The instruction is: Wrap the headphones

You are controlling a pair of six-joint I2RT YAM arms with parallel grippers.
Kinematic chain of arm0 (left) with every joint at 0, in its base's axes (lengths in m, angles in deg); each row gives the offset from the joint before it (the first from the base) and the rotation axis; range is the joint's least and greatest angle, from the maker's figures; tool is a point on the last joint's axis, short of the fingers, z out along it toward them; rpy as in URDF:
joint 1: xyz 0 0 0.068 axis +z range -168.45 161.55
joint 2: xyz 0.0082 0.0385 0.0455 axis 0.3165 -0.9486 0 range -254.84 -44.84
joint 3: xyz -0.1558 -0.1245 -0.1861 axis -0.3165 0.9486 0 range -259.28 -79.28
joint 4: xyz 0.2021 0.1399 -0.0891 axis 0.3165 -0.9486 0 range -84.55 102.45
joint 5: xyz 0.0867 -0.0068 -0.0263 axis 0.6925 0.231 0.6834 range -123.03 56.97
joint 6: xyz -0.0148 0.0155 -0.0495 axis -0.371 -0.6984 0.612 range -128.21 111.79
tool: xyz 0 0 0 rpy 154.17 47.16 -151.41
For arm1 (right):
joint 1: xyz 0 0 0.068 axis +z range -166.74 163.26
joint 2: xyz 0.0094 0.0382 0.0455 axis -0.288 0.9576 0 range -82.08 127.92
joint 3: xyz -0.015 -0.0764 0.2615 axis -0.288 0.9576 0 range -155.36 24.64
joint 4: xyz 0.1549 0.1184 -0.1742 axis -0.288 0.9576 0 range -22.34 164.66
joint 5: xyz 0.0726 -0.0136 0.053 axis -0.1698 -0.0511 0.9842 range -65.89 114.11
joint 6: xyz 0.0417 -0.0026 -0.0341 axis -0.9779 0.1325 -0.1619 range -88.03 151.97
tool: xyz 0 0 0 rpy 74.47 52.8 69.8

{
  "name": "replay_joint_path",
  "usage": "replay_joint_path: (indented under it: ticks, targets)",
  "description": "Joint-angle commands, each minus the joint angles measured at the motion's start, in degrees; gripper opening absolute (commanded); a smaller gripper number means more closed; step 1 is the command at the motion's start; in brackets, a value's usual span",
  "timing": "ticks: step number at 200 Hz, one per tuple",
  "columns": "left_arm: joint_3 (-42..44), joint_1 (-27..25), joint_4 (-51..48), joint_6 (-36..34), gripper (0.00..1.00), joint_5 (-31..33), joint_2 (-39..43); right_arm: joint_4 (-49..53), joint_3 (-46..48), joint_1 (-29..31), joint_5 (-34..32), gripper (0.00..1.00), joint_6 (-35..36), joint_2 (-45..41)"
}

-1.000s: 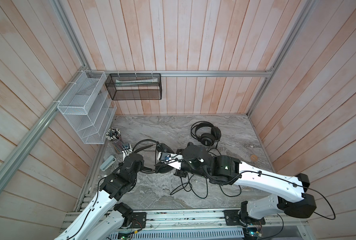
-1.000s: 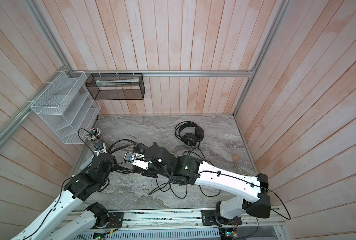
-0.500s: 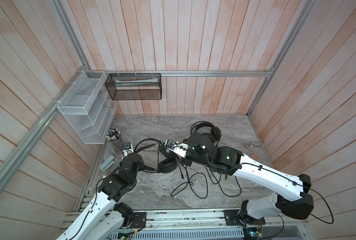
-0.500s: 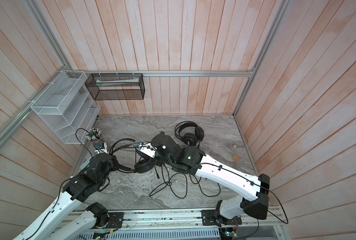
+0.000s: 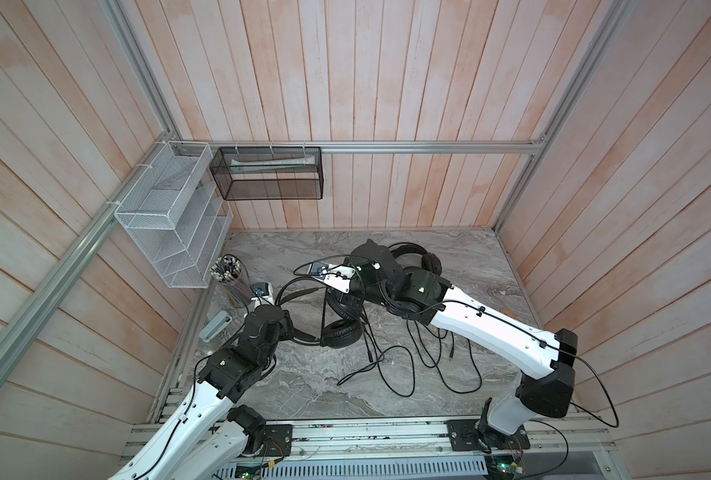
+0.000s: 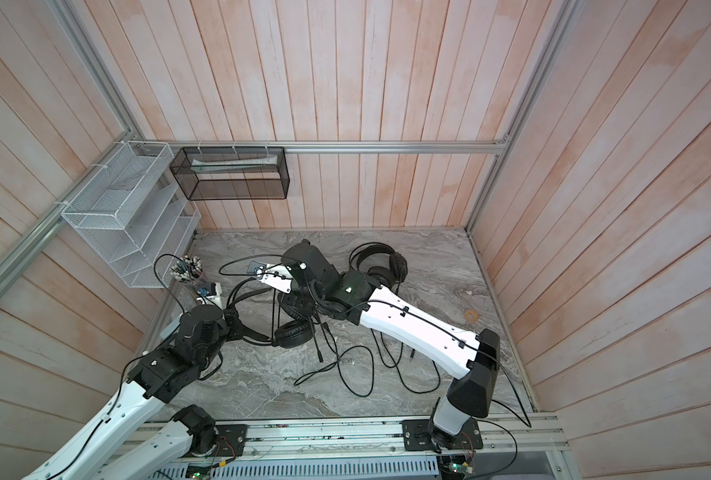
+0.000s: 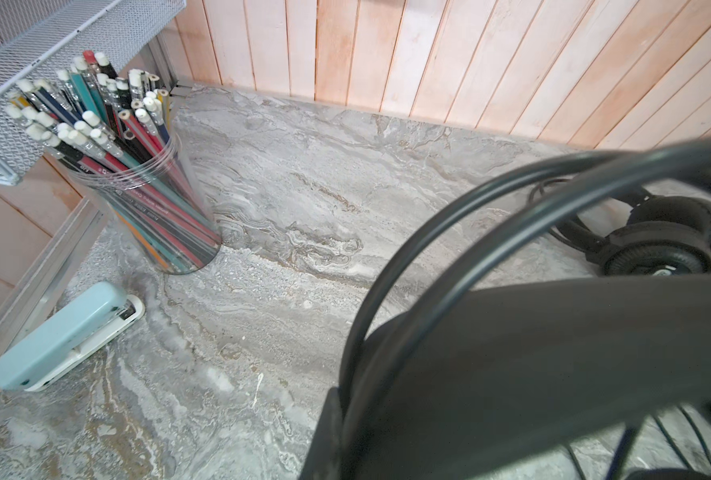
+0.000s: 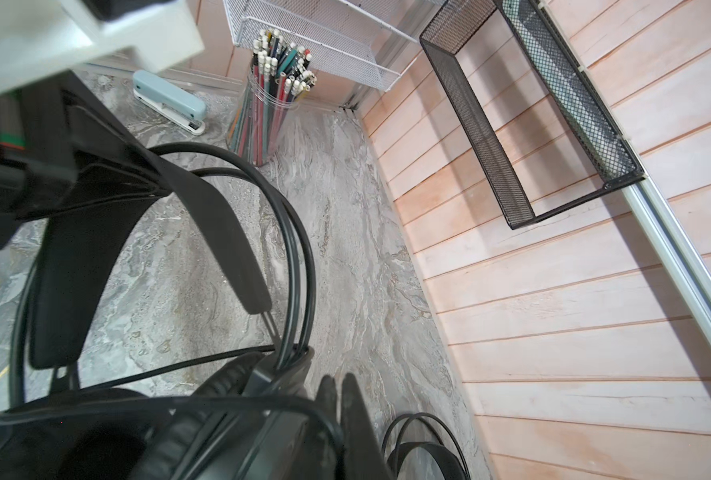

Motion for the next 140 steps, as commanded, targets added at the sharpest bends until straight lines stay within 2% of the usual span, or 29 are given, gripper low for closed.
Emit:
replay_joint_path:
  ticks: [1,19,38,55,86,140]
  targets:
    - [1.0,-0.4,1.9,-1.1,0.00,-2.2,0.9,-6.6,-2.6,-2.0,-3.4,0.00,1.1,0.7]
    - [1.1,-0.4,2.1,-1.1,0.00,-2.5,1.3,-7.9,-2.4,-2.7,-3.8,0.04,1.2,1.3]
    - [1.1,-0.4,2.1,-1.2,0.00,-2.5,1.5,-9.8,-1.2,-3.5,-3.9,0.12,1.3,1.3]
    - [1.0,-0.4,2.1,-1.2,0.00,-2.4,1.8,-11.8,0.3,-4.4,-4.3,0.15,1.0,1.1]
    - [1.1,-0.4,2.3,-1.1,0.00,-2.6,2.7,-13.3,3.0,-5.6,-1.6,0.29,-0.4,0.3]
    - [0.3,-0.4,1.3,0.1,0.00,-3.5,4.1,-14.9,6.3,-7.1,-0.1,0.31,-2.3,-0.5]
